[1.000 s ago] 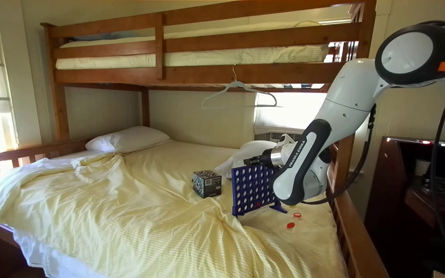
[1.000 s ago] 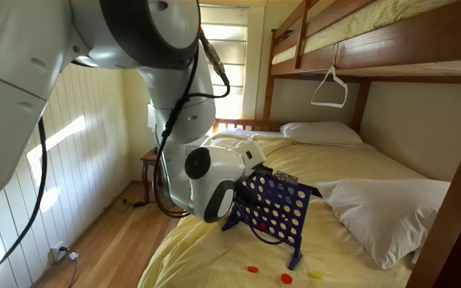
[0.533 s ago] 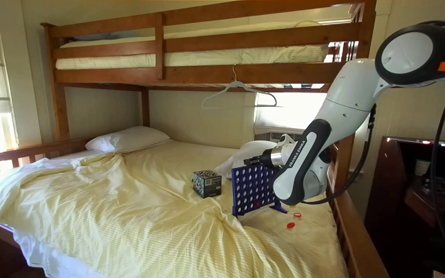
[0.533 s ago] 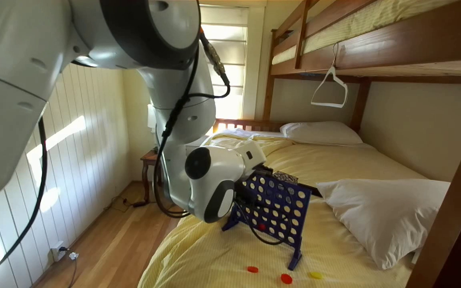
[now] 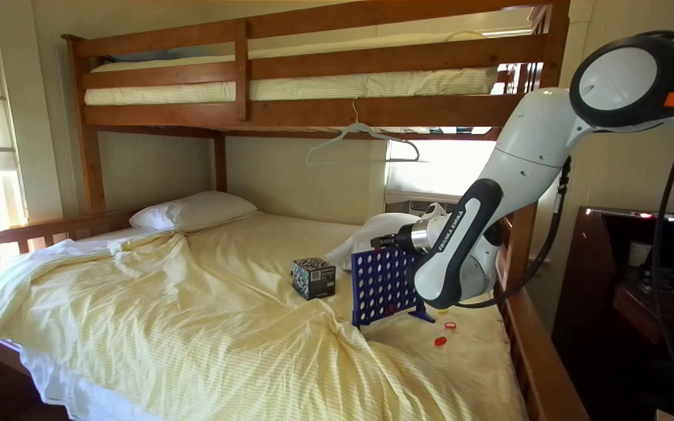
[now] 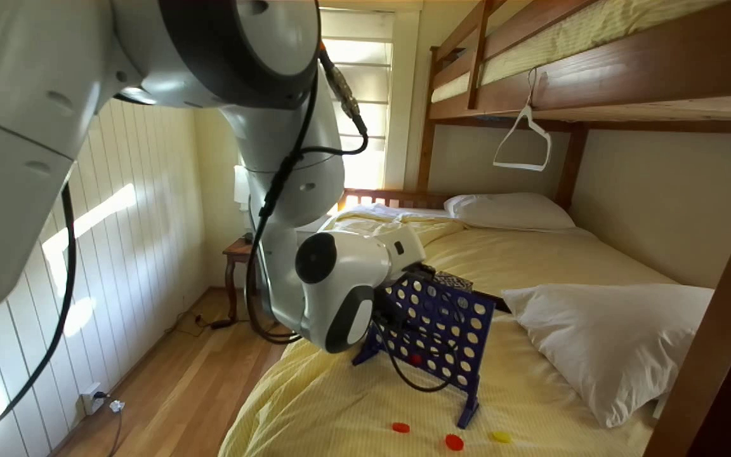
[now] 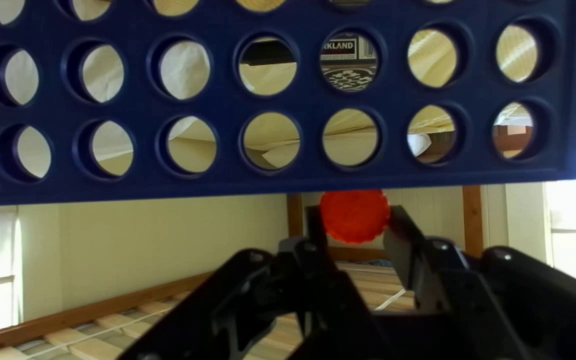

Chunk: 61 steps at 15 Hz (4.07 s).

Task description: Put one orange chip in the blue gameboard.

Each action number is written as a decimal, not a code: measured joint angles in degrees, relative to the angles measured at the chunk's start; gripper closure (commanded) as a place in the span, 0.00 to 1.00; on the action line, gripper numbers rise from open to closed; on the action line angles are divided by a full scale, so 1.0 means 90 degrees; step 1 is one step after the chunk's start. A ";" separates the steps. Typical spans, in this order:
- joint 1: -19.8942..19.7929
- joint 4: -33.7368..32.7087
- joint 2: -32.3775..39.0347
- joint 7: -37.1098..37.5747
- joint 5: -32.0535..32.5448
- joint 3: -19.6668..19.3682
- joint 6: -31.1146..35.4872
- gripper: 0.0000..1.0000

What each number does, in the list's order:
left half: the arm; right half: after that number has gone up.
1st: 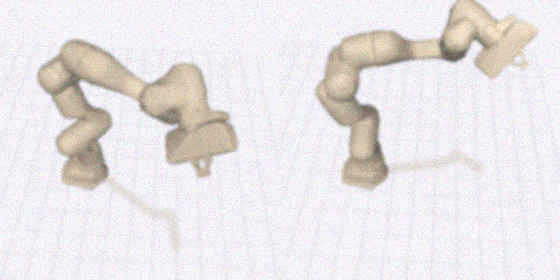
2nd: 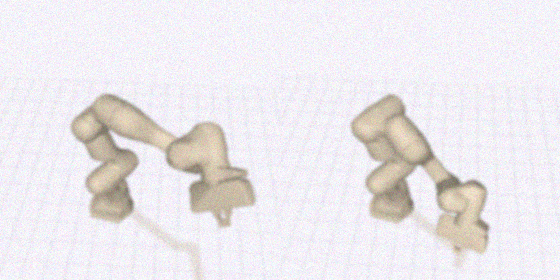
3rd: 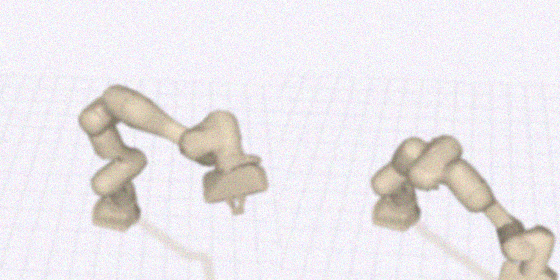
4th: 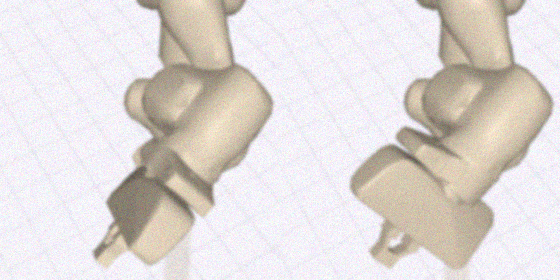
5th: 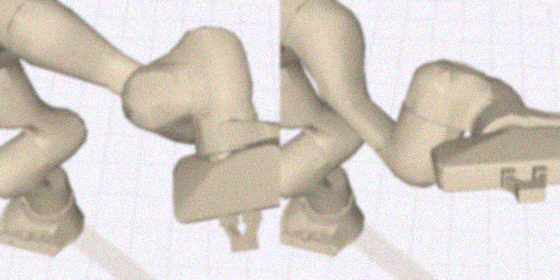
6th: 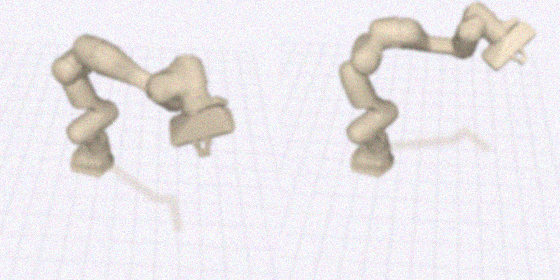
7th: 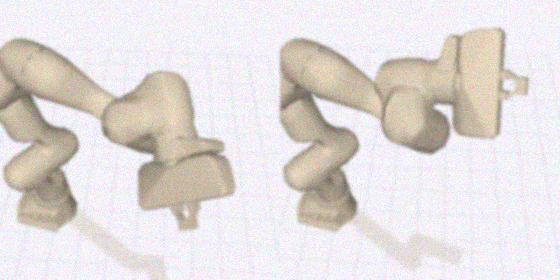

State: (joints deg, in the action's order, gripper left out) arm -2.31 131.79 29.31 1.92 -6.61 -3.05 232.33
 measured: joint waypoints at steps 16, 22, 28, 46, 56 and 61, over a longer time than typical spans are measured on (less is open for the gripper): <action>-0.0076 0.0324 -0.0516 0.0119 0.0118 0.0019 -0.0826 0.38; -0.0069 0.0418 -0.0620 0.0117 0.0125 0.0049 -0.1064 0.01; -0.0078 0.0477 -0.0648 0.0134 0.0200 0.0094 -0.1029 0.00; -0.0247 0.0611 -0.0669 0.0516 0.0409 0.0103 -0.0285 0.00; -0.0800 0.1465 -0.1782 0.1037 0.1371 0.0063 -0.0842 0.00; -0.0962 0.1698 -0.2624 0.1297 0.1848 -0.0003 -0.2108 0.00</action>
State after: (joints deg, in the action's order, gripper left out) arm -10.97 147.08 5.70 13.60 10.02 -3.08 213.36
